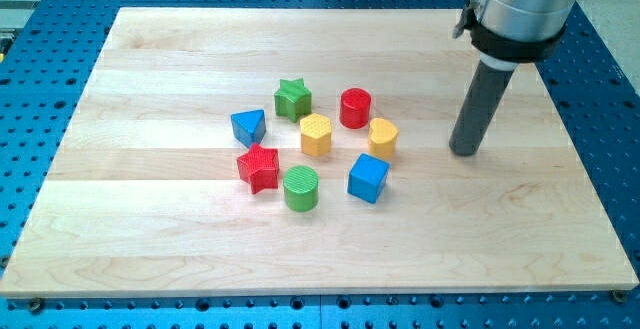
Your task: Push the cube into the green circle
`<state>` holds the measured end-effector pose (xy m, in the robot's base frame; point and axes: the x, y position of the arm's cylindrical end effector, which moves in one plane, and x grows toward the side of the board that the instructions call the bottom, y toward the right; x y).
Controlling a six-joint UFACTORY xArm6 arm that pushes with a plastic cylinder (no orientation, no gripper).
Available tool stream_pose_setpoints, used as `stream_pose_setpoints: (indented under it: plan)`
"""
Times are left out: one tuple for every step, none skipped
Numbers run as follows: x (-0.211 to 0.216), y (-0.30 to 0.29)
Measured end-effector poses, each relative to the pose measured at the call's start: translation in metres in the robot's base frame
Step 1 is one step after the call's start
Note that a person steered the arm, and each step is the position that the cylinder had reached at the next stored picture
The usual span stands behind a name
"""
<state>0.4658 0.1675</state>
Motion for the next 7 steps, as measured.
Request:
stream_pose_setpoints:
  plan:
    - [0.003, -0.035]
    - [0.002, -0.066]
    - [0.002, -0.079]
    - [0.014, -0.076]
    - [0.044, -0.062]
    - [0.046, -0.065]
    - [0.039, -0.097]
